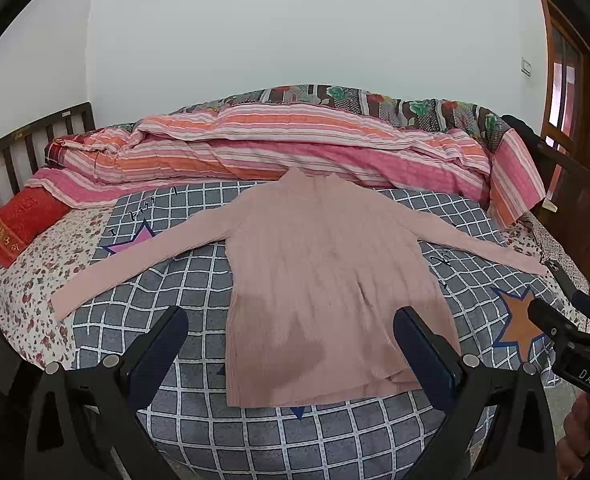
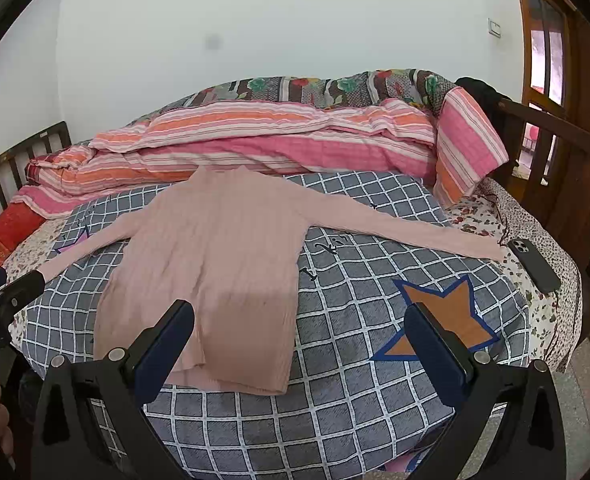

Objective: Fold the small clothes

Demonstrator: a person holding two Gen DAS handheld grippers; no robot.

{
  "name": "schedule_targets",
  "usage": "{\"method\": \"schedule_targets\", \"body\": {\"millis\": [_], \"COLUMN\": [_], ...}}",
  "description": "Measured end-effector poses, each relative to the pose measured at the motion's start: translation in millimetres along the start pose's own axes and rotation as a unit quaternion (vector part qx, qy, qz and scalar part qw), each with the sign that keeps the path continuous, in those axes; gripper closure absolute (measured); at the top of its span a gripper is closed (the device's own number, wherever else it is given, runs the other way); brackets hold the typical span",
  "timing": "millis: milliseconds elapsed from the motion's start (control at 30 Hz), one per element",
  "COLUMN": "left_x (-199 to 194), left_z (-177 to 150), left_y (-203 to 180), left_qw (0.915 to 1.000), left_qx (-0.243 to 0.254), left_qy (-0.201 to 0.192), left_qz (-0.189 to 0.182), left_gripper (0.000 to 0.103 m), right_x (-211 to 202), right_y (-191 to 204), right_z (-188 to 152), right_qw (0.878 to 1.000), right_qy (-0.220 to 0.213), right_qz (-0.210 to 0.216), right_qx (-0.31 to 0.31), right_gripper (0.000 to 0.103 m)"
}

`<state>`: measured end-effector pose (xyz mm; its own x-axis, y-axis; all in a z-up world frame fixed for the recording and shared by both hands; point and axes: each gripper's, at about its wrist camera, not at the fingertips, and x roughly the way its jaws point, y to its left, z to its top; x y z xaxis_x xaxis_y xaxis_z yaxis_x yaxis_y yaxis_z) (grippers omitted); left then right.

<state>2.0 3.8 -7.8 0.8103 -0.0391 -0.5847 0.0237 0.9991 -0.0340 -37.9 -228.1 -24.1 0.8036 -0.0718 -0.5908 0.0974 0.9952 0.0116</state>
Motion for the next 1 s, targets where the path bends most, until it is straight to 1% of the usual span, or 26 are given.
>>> {"method": "schedule_targets", "body": {"millis": [1000], "left_x": [-2.8], "left_z": [3.2], "left_y": [-2.3], "left_qw": [1.0000], "left_qx": [-0.002], "left_qy": [0.002], "left_qz": [0.001], "left_gripper": [0.000], "right_x": [-5.1], "right_y": [1.8], "right_z": [1.4], "right_qw": [1.000], "right_qy": [-0.002], "right_qz": [0.005], "right_qx": [0.003], "right_gripper": [0.000]}}
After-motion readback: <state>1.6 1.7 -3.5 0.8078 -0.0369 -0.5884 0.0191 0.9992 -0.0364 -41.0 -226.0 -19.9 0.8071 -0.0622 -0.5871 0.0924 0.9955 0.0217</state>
